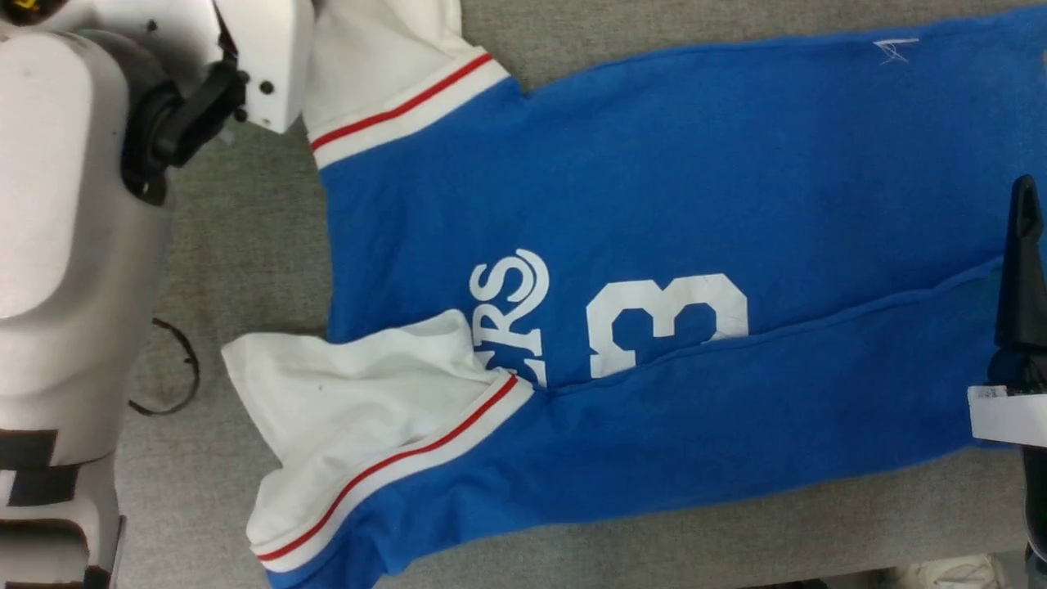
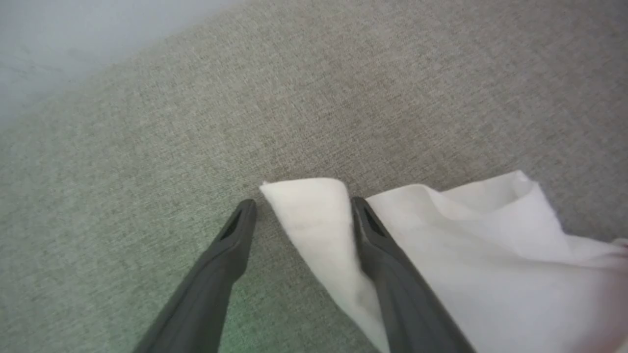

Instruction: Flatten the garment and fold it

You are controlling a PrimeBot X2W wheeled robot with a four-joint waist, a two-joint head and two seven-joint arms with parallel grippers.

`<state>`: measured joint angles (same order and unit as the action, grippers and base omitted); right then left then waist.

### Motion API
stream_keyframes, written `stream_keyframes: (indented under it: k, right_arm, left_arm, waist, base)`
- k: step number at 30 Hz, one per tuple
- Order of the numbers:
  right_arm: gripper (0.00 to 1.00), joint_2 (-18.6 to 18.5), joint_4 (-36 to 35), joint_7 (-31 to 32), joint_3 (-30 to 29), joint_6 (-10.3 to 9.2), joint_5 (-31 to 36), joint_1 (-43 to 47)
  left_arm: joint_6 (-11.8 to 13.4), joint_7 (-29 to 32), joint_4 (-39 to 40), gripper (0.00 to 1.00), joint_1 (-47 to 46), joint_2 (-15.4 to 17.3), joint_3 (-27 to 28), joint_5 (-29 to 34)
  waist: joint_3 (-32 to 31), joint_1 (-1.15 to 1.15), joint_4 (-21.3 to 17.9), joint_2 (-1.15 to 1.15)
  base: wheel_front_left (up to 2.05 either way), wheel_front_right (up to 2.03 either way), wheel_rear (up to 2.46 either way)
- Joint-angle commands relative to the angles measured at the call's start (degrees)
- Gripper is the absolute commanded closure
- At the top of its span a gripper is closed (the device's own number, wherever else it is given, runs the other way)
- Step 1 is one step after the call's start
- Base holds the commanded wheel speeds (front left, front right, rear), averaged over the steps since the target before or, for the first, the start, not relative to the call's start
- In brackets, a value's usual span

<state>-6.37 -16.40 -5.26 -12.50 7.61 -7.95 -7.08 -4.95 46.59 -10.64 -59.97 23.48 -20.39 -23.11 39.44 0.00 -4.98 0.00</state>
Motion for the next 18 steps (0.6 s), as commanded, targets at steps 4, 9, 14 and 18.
stream_keyframes:
  k: [4,9,14,18]
  right_arm:
    - [0.0,-0.8,-0.3,0.0,0.1,-0.12,-0.1,-1.6]
    - [0.0,-4.7,-4.0,2.5,1.7,-0.12,-2.1,-4.3]
    - [0.0,-11.6,-9.9,10.2,3.2,-0.12,-7.7,-12.5]
    - [0.0,-15.2,-7.2,23.5,3.2,-0.12,-14.4,-19.4]
  left_arm:
    - [0.4,2.2,-0.6,1.0,1.5,0.9,-0.1,-0.7]
    - [0.6,0.1,0.4,1.0,2.9,0.9,0.2,-1.3]
    - [0.9,-2.2,0.7,1.0,4.1,0.5,0.6,-1.8]
    - [1.2,-3.5,1.0,1.0,4.7,-0.4,0.5,-2.3]
  waist:
    - [0.9,0.0,-0.8,0.0]
    - [-0.9,0.0,-0.3,0.0]
    - [-2.8,0.0,0.3,0.0]
    - [-3.6,0.0,1.2,0.0]
  base:
    - [0.0,0.0,0.0]
    - [0.0,0.0,0.0]
    - [0.0,0.0,0.0]
    - [0.0,0.0,0.0]
